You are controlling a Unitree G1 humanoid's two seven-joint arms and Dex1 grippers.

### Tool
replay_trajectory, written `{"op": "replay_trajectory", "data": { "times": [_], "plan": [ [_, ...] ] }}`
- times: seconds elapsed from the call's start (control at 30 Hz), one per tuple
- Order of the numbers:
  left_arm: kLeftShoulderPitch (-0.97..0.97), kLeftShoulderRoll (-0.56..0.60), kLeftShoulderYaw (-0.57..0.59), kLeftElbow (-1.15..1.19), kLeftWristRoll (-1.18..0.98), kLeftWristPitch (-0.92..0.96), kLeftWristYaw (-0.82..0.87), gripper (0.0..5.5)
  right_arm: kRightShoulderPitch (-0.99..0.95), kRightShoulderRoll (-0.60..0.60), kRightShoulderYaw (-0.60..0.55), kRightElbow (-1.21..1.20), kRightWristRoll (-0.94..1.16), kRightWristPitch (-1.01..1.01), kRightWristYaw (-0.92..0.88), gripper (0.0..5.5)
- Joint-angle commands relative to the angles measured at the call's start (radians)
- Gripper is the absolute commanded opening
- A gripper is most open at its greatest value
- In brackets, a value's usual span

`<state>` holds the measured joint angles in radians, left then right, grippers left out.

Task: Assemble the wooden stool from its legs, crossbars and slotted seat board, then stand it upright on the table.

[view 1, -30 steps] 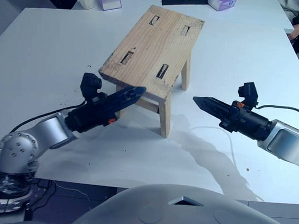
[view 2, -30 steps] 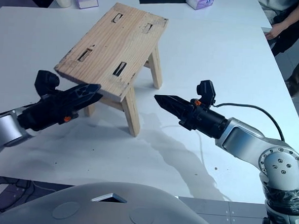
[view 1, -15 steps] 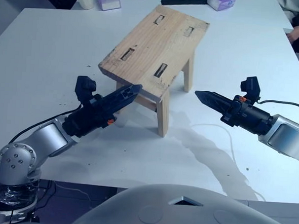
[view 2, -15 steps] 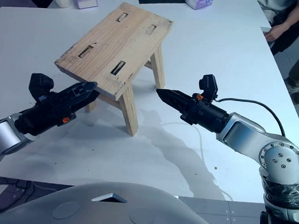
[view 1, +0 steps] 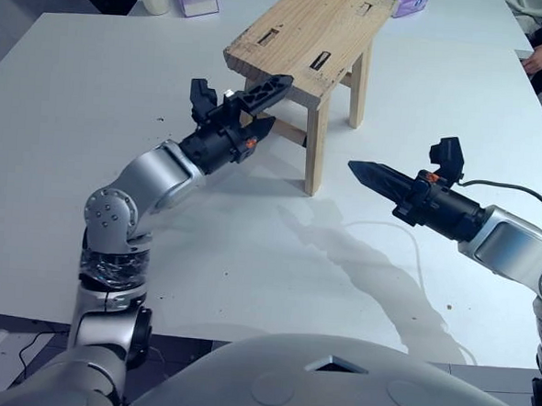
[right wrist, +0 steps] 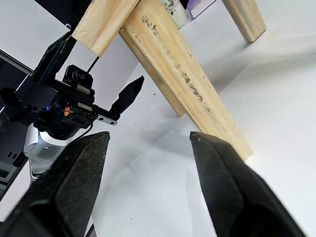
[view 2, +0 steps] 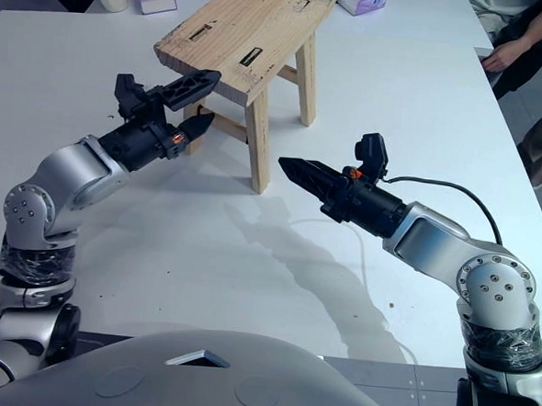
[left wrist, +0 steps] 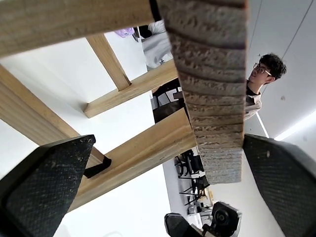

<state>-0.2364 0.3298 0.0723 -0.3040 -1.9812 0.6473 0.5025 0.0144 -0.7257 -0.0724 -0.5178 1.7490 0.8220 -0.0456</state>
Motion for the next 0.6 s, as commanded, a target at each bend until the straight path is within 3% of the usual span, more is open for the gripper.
{"op": "replay_trajectory", "data": {
  "times": [0.03,0.23,0.37,0.47,0.57,0.6],
  "plan": [
    [-0.011,-0.168,0.093,-0.041,0.009,-0.058,0.17,5.39,0.012,0.009,-0.001,-0.014,-0.006,-0.003,-0.012,3.03],
    [0.067,-0.324,0.12,-0.179,0.009,-0.074,0.31,5.39,0.029,0.015,-0.004,-0.028,0.002,-0.003,-0.024,3.03],
    [0.233,-0.269,0.113,-0.278,0.009,0.018,0.204,5.39,0.052,0.014,-0.015,-0.04,0.009,-0.009,-0.029,3.03],
    [0.337,-0.135,0.161,-0.288,0.009,0.116,-0.014,5.39,0.077,0.015,-0.026,-0.054,0.009,-0.016,-0.034,3.03],
    [0.471,0.188,0.293,-0.165,0.039,0.334,-0.298,5.39,0.139,0.009,-0.061,-0.074,-0.023,-0.027,-0.028,3.03],
    [0.478,0.272,0.294,-0.117,0.23,0.306,-0.362,5.39,0.169,0.008,-0.083,-0.069,-0.063,-0.037,-0.024,3.03]
  ]
}}
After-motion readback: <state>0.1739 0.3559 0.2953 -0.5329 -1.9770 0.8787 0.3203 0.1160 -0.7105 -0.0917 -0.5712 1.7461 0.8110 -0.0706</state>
